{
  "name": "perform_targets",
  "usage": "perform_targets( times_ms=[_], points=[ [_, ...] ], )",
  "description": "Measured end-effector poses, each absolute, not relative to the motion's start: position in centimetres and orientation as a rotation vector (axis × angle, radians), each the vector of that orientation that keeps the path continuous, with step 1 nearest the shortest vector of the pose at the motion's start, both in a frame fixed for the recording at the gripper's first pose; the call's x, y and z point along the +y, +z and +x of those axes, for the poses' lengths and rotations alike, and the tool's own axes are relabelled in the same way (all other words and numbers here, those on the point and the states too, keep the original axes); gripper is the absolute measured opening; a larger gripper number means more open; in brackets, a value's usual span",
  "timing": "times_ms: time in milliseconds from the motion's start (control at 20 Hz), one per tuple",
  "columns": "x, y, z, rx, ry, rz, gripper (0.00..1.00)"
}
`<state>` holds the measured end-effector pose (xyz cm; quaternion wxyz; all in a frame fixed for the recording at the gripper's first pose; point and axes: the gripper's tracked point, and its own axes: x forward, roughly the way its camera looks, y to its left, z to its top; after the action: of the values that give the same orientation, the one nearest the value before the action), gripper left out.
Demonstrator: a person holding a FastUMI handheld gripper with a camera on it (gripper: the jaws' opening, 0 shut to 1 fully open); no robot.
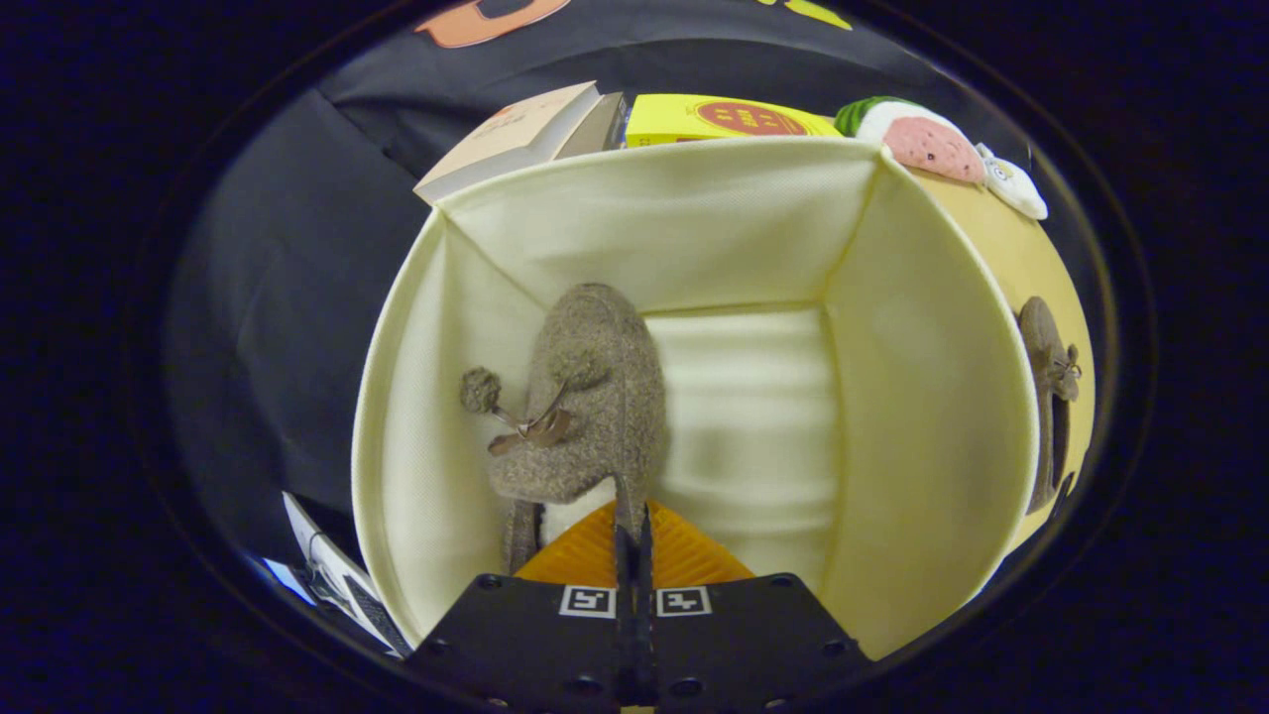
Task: Open the storage box then place both shoes into the box .Put the left shoe in first, then the right shoe, with the right side of both shoes facing outward in a uniform manner.
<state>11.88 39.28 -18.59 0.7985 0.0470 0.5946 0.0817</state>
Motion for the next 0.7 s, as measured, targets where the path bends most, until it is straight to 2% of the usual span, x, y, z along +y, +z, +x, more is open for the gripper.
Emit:
perform_targets(
  times_ms=[100, 250, 300, 350, 400, 500, 700],
  points=[
    [39.2, -18.2, 12.0, 1.262, 0.196, 0.085, 0.04],
    [38.7, -16.9, 12.3, 1.225, 0.232, 0.06, 0.04],
    [38.5, -16.5, 12.1, 1.202, 0.245, 0.04, 0.18],
    [38.3, -15.1, 11.9, 1.187, 0.261, 0.043, 0.21],
    [38.6, -14.5, 11.5, 1.178, 0.279, 0.049, 0.37],
    [37.9, -12.5, 11.1, 1.153, 0.289, 0.037, 0.58],
    [34.9, -9.2, 9.9, 1.109, 0.28, -0.02, 0.83]
  ],
)
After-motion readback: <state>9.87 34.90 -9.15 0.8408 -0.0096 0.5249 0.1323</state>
